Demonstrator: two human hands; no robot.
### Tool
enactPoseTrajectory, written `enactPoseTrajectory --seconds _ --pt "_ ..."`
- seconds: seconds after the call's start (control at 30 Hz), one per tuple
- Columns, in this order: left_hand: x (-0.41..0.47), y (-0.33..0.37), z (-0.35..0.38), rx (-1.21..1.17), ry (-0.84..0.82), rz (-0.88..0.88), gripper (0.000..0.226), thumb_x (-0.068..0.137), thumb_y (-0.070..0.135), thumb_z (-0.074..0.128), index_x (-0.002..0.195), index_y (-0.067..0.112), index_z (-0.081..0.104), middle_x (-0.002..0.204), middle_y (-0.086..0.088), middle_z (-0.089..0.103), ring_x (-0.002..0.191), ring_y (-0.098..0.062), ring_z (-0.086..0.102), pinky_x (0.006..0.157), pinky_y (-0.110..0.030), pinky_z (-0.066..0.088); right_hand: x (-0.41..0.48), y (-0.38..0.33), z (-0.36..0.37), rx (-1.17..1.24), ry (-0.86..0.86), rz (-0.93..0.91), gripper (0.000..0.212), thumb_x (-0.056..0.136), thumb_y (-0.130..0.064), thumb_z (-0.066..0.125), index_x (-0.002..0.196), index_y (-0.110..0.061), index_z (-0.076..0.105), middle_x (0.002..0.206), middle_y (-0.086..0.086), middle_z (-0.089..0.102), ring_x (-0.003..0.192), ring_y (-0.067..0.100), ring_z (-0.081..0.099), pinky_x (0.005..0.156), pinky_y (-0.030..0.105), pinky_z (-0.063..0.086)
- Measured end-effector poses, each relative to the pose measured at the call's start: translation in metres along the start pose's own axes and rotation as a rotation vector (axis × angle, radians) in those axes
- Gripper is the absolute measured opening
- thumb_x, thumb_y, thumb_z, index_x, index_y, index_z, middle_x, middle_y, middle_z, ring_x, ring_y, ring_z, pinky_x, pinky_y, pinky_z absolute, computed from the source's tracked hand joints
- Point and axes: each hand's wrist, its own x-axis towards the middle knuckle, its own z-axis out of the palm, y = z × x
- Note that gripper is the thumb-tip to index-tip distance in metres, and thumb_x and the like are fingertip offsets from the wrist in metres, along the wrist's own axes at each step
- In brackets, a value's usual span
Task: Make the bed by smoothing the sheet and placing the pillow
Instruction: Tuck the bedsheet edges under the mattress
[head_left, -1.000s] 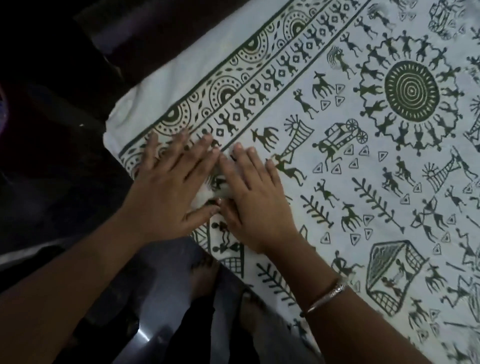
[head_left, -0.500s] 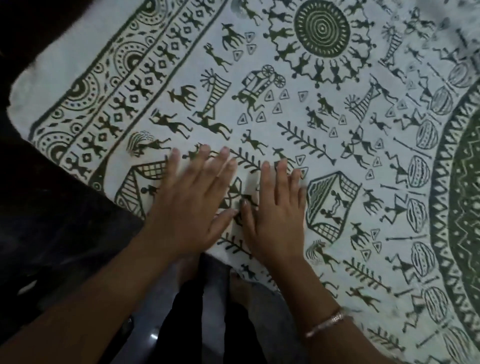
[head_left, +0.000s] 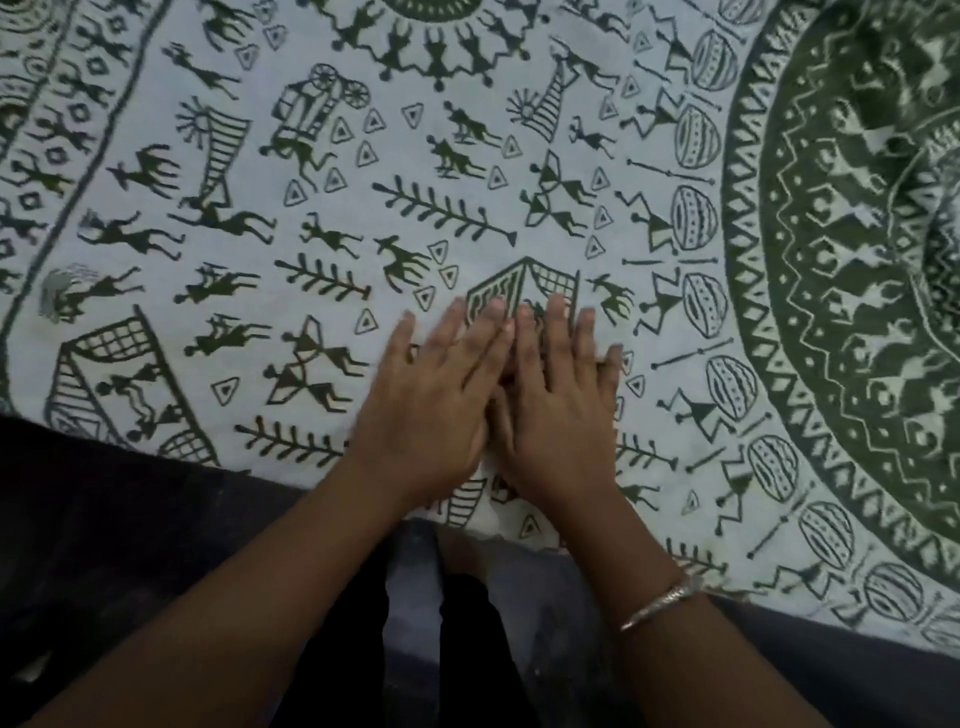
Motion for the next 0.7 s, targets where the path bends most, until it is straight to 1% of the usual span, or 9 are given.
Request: enactPoseTrajectory --seconds 0.03,0.1,0.17,0.27,0.37,0.47,0.57,0.63,0.7 --pt "0.003 0.008 0.003 -0.028 -0.010 0.022 0.064 0.083 0.031 0.034 0.143 0.009 0.039 0.150 -0.011 0.036 0.135 -0.032 0.038 0.108 -0.058 0.022 -0.003 0.006 0.002 -0.004 0.001 -0.029 0.065 0.095 -0.042 0.034 0.149 -0.006 0.026 0.155 0.020 0.022 0.144 0.039 0.014 0.114 0.058 0.016" --pt "0.004 0.016 0.011 -0.018 -0.039 0.015 0.064 0.083 0.034 0.034 0.143 0.012 0.039 0.150 -0.009 0.037 0.136 -0.031 0.037 0.109 -0.058 0.019 -0.012 0.025 0.003 -0.018 -0.014 -0.051 0.067 0.096 -0.045 0.034 0.147 -0.003 0.029 0.153 0.026 0.023 0.143 0.043 0.016 0.116 0.053 0.018" --pt "0.001 0.017 0.014 0.036 -0.053 -0.010 0.068 0.085 0.047 0.036 0.145 0.016 0.035 0.153 -0.010 0.032 0.139 -0.035 0.030 0.108 -0.064 0.013 -0.024 0.046 -0.001 -0.046 -0.024 0.005 0.071 0.095 -0.050 0.033 0.146 -0.001 0.030 0.151 0.028 0.026 0.142 0.041 0.021 0.116 0.048 0.018" --pt "0.005 0.031 0.010 0.082 -0.079 -0.023 0.085 0.079 0.065 0.036 0.149 0.018 0.026 0.156 -0.014 0.022 0.140 -0.045 0.020 0.104 -0.070 0.006 -0.037 0.067 -0.009 -0.041 0.004 0.116 0.075 0.095 -0.053 0.033 0.145 0.003 0.032 0.150 0.025 0.031 0.141 0.037 0.028 0.114 0.046 0.025" --pt "0.007 0.061 0.017 0.087 -0.093 0.105 0.086 0.078 0.061 0.041 0.149 0.015 0.025 0.157 -0.012 0.019 0.142 -0.041 0.016 0.104 -0.072 0.006 -0.043 0.064 -0.012 -0.039 0.048 0.188 0.071 0.093 -0.048 0.041 0.145 0.002 0.033 0.150 0.026 0.032 0.138 0.038 0.033 0.112 0.046 0.028" --pt "0.005 0.076 0.024 0.115 -0.092 0.148 0.082 0.080 0.056 0.039 0.148 0.011 0.028 0.157 -0.010 0.019 0.143 -0.037 0.017 0.106 -0.071 0.004 -0.049 0.069 -0.012 -0.064 0.006 0.151 0.068 0.093 -0.048 0.038 0.147 -0.008 0.033 0.153 0.019 0.031 0.140 0.038 0.029 0.112 0.051 0.024" --pt "0.004 0.084 0.023 0.123 -0.138 0.126 0.090 0.081 0.066 0.032 0.149 0.008 0.023 0.158 -0.012 0.016 0.144 -0.038 0.012 0.106 -0.070 -0.003 -0.061 0.091 -0.015 -0.132 -0.044 0.176 0.066 0.092 -0.055 0.032 0.149 -0.020 0.031 0.155 0.008 0.030 0.142 0.040 0.024 0.111 0.059 0.015" --pt "0.003 0.098 0.023 0.087 -0.171 0.163 0.095 0.080 0.070 0.031 0.148 0.004 0.023 0.157 -0.014 0.016 0.144 -0.039 0.012 0.108 -0.069 -0.001 -0.069 0.104 -0.020 -0.119 -0.026 0.259 0.065 0.093 -0.055 0.031 0.149 -0.023 0.031 0.156 0.011 0.028 0.142 0.043 0.020 0.110 0.062 0.015" --pt "0.003 0.119 0.027 0.049 -0.196 0.230 0.097 0.078 0.071 0.033 0.147 0.002 0.025 0.157 -0.016 0.017 0.144 -0.037 0.012 0.110 -0.067 0.002 -0.076 0.116 -0.025 -0.045 0.039 0.342 0.065 0.094 -0.051 0.034 0.149 -0.016 0.030 0.155 0.022 0.021 0.142 0.049 0.013 0.111 0.060 0.016"
